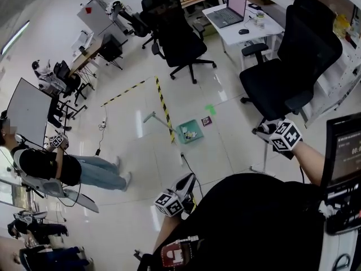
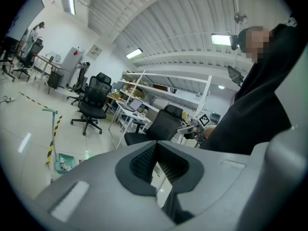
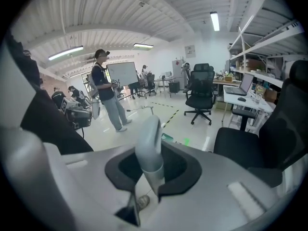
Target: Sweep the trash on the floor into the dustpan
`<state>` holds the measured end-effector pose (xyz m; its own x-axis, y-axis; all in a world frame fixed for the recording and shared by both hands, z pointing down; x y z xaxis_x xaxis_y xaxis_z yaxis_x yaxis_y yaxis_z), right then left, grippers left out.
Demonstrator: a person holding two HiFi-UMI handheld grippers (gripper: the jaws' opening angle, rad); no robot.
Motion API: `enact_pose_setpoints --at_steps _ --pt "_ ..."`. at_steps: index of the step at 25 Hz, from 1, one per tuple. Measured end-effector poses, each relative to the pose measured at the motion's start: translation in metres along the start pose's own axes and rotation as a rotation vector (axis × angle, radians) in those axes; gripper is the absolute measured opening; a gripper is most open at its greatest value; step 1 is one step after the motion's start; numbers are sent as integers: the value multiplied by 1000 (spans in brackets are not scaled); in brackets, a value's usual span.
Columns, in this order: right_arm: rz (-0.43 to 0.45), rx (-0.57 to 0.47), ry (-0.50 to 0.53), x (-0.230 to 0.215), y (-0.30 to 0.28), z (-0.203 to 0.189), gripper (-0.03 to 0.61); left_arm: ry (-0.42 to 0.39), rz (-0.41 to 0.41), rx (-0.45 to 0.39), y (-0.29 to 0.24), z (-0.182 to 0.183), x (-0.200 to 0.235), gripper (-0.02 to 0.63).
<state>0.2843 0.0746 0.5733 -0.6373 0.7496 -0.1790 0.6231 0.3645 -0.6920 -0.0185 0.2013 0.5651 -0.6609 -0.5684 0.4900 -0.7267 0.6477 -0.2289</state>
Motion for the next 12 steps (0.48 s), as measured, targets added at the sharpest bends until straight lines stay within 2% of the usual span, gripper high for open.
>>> enact_pose_setpoints --at_steps 6,12 --pt "2 29 -6 20 -10 -5 57 0 12 -29 27 3 5 2" --pt "4 28 13 48 -25 20 57 -6 37 -77 66 17 31 2"
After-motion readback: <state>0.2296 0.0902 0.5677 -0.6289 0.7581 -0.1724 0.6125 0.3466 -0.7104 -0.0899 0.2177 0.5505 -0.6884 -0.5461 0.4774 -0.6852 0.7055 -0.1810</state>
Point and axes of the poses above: the fingertips, and each gripper's own axes: y backward along the fingers, x to its left, z out of its top, the point moved 1 cm from there along y, backward along the fingers, and after that the axes turned 3 degrees about x, right-handed, at the moved point
